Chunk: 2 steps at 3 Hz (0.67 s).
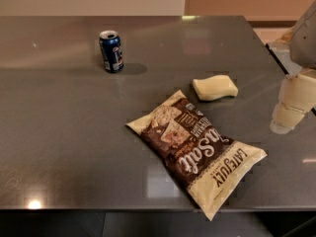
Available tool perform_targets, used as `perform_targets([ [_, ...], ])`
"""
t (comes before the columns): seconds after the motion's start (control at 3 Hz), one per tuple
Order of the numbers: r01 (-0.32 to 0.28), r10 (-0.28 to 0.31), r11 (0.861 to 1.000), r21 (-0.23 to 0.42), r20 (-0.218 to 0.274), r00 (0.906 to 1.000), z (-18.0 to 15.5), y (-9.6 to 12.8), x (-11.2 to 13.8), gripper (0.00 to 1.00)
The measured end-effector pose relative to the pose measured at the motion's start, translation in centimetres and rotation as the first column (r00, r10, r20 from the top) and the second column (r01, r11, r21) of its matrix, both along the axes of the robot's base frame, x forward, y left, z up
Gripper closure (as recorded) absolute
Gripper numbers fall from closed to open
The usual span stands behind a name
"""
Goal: Pick brown chip bag
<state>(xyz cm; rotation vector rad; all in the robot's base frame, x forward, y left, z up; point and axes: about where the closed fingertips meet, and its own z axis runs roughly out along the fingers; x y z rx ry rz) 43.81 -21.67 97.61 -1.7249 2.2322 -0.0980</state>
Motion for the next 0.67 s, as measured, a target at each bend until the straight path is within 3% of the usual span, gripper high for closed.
perform_targets([
  [0.67, 0.023, -0.023, 1.0, -0.001, -0.011, 0.9997, 0.0, 0.11, 0.42, 0.0],
])
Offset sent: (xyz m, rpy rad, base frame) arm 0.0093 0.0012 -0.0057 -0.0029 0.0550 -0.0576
